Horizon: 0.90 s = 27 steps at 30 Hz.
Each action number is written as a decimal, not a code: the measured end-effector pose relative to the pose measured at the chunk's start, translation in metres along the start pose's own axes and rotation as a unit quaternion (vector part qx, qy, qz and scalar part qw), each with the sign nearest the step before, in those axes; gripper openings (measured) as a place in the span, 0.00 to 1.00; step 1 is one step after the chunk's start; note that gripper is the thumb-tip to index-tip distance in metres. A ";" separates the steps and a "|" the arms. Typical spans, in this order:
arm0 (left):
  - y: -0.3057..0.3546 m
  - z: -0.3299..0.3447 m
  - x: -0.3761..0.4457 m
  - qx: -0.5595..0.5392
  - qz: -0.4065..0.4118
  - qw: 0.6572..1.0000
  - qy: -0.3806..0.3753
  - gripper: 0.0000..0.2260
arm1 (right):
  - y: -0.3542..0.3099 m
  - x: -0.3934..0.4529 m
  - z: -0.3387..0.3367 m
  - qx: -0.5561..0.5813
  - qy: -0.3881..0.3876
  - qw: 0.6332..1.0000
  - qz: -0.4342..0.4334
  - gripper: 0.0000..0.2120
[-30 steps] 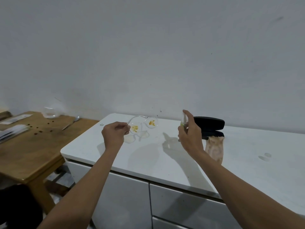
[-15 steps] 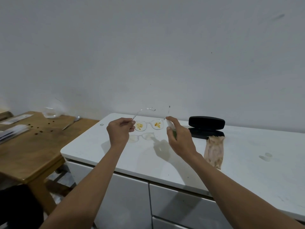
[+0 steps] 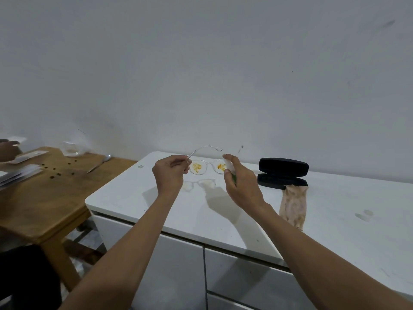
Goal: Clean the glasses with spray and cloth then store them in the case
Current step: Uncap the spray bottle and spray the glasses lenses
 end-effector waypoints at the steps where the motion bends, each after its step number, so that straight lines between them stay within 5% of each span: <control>1: 0.000 0.000 0.000 -0.002 0.000 1.000 0.001 0.07 | 0.001 0.000 0.000 0.002 0.002 1.000 0.004 0.20; 27: 0.001 0.006 -0.004 -0.039 -0.012 0.999 -0.003 0.07 | 0.007 0.003 -0.013 -0.015 0.071 0.997 0.004 0.14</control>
Point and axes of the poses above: each hand's wrist, its own x-axis towards the middle knuckle, its own z-axis out of the palm, y = z × x, the point moved 5 cm from there along x, towards the middle knuckle, and after that the axes turned 9 degrees about -y, right-handed, at the moved point
